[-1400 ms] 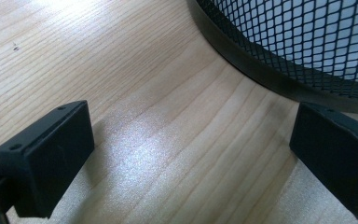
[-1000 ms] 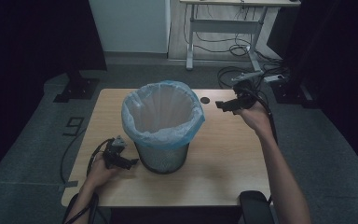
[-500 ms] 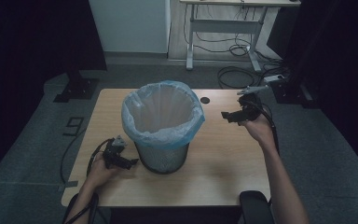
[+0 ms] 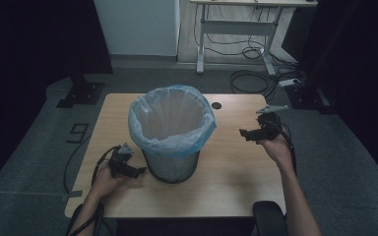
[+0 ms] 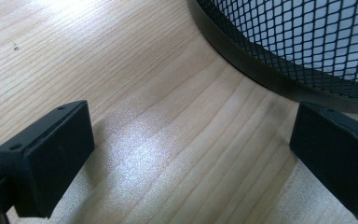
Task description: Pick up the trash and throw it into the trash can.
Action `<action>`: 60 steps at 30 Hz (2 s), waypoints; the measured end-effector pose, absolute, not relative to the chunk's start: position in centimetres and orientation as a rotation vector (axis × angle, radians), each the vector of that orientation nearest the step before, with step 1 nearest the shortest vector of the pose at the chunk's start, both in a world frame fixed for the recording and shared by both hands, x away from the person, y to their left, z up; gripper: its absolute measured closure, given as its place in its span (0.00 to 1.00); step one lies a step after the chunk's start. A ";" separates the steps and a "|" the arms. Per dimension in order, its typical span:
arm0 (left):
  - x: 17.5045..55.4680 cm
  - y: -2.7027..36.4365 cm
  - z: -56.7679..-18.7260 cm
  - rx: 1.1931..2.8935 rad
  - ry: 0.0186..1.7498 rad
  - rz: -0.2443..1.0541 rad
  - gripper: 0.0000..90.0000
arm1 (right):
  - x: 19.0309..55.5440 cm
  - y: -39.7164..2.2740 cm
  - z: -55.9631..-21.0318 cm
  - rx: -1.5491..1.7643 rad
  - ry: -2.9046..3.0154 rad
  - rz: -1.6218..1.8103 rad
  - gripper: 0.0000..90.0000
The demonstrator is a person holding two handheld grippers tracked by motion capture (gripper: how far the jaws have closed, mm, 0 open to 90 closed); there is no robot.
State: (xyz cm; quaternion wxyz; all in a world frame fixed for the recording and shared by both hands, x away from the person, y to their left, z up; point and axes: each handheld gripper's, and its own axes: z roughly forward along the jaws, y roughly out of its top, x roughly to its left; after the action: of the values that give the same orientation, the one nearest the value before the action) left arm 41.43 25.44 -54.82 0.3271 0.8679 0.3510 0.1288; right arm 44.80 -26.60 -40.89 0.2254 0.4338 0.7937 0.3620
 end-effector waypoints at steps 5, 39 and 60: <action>41.4 25.4 -54.8 2.273 0.920 0.337 0.00 | 44.4 -26.9 -42.0 1.209 2.184 1.000 0.01; 41.4 25.4 -54.8 2.270 0.924 0.340 0.00 | 40.4 -26.4 -52.7 1.272 2.238 0.946 0.02; 41.4 25.4 -54.8 2.270 0.924 0.339 0.00 | 39.7 -24.1 -55.7 1.222 2.295 0.976 0.00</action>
State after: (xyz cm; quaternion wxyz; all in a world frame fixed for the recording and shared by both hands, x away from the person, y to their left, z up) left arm 41.40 25.41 -54.83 0.3275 0.8669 0.3527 0.1294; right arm 39.73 -24.05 -55.69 0.1810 0.4328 0.8128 0.3455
